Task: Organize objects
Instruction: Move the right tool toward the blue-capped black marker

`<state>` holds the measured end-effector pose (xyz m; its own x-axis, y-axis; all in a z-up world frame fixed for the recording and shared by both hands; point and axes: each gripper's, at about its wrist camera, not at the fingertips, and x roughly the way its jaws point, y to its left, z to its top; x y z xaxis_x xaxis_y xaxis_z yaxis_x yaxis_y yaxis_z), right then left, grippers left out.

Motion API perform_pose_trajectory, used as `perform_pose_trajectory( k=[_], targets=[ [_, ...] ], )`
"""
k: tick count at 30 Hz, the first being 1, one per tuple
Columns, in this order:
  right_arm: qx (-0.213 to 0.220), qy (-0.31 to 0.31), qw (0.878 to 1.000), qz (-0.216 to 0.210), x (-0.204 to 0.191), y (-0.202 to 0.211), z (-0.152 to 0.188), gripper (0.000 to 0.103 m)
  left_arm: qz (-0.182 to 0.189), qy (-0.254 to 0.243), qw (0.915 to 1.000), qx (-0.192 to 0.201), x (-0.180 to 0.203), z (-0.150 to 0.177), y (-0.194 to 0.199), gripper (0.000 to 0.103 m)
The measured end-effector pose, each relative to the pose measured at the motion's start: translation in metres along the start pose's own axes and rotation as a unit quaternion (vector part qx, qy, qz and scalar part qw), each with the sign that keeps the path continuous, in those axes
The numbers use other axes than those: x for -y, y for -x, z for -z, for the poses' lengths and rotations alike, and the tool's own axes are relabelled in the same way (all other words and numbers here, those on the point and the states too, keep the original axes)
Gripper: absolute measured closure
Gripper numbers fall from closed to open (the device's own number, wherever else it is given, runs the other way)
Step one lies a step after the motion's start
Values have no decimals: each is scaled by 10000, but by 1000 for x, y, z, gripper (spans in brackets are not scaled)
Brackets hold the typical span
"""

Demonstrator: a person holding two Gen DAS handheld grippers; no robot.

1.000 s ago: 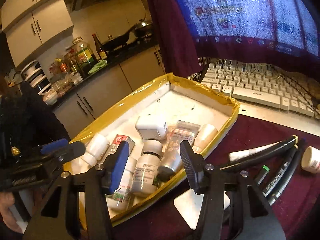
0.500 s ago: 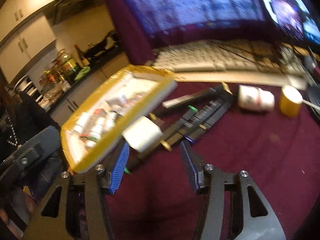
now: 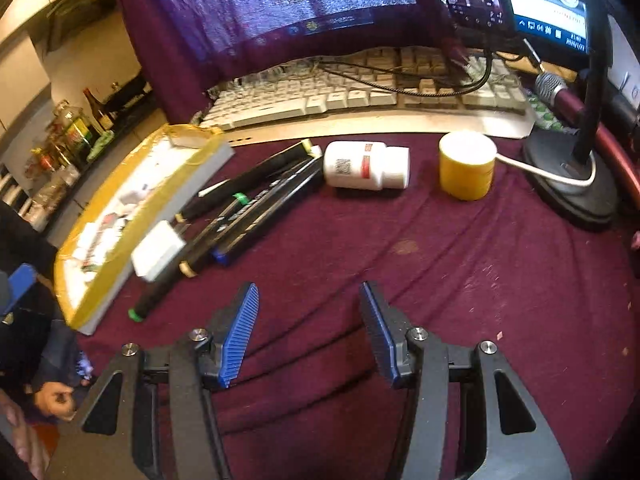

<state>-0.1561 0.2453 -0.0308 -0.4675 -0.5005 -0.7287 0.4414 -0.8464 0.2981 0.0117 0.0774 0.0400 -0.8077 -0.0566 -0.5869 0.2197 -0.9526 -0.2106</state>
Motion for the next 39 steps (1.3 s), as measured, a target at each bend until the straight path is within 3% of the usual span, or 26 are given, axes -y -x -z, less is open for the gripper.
perform_pose_trajectory(
  k=[8, 15, 26, 32, 39],
  targets=[
    [28, 226, 9997, 24, 6, 3, 1, 51, 13, 80, 10000, 1, 6, -3, -2, 25],
    [7, 157, 9993, -347, 9, 4, 4, 44, 41, 12, 10000, 56, 12, 2, -2, 24],
    [-31, 235, 9986, -473, 5, 2, 4, 35, 77, 413, 9990, 125, -24, 4, 6, 24],
    [125, 8, 9987, -502, 15, 8, 3, 35, 81, 370, 9991, 183, -32, -2, 13, 24],
    [32, -405, 9954, -870, 19, 9, -6, 35, 58, 300, 9995, 74, -30, -1, 10, 23]
  ],
)
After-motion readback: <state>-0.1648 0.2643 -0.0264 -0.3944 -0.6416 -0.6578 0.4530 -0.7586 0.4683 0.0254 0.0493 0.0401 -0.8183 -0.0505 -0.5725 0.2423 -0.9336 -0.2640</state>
